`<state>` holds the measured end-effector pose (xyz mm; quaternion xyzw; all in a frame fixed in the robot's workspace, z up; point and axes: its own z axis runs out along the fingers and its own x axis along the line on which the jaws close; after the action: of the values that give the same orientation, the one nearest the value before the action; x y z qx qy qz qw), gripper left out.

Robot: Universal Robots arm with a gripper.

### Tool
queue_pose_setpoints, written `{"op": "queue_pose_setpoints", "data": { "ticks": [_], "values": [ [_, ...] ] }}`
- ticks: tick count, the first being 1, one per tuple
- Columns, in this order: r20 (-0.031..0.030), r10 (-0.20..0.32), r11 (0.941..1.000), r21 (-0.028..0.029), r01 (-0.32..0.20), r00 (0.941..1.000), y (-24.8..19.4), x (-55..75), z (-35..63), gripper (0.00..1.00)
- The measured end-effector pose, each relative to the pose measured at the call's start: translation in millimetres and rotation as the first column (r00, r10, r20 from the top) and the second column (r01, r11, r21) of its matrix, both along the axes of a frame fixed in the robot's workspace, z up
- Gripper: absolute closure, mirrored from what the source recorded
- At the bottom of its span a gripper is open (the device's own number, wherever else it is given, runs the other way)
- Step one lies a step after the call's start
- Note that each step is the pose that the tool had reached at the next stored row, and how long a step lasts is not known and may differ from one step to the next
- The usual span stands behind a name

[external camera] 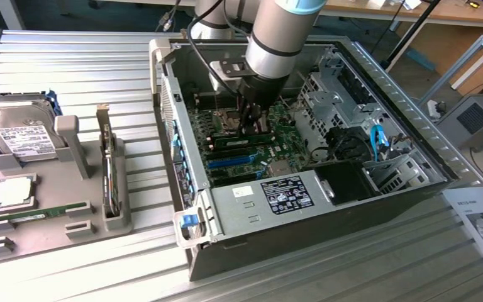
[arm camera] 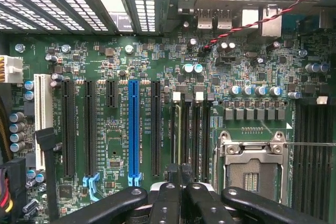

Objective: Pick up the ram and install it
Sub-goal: 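Press down the ram until it locks into place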

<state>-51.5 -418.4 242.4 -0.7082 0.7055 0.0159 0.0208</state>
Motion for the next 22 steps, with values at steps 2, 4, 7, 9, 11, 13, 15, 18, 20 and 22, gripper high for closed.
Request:
{"op": "queue_pose_setpoints", "data": {
  "ticks": [2, 4, 7, 9, 11, 13, 15, 18, 20, 22],
  "values": [
    [0.0003, 0.000, 1.0000, 0.0006, 0.000, 1.0000, 0.1, 0.0, -1.0, 0.89],
    [0.0000, 0.000, 1.0000, 0.0001, 0.000, 1.0000, 0.0, 0.0, -2.0, 0.89],
    [0.0000, 0.000, 1.0000, 0.0001, 0.000, 1.0000, 0.0, 0.0, -3.5, 0.89],
    [0.0000, 0.000, 1.0000, 0.0001, 0.000, 1.0000, 0.0, 0.0, -4.3, 0.89],
    [0.0000, 0.000, 1.0000, -0.0001, 0.000, 1.0000, 0.0, 0.0, -4.6, 0.89],
    [0.0000, 0.000, 1.0000, 0.0001, 0.000, 1.0000, 0.0, 0.0, -4.8, 0.89],
    [0.0001, 0.000, 1.0000, 0.0001, 0.000, 1.0000, 0.0, 0.0, -4.9, 0.89],
    [0.0001, 0.000, 1.0000, 0.0001, 0.000, 1.0000, 0.0, 0.0, -5.4, 0.89],
    [0.0000, 0.000, 1.0000, 0.0000, 0.000, 1.0000, 0.0, 0.0, -5.8, 0.89],
    [0.0001, 0.000, 1.0000, 0.0001, 0.000, 1.0000, 0.0, 0.0, -6.3, 0.89]
  ]
}}
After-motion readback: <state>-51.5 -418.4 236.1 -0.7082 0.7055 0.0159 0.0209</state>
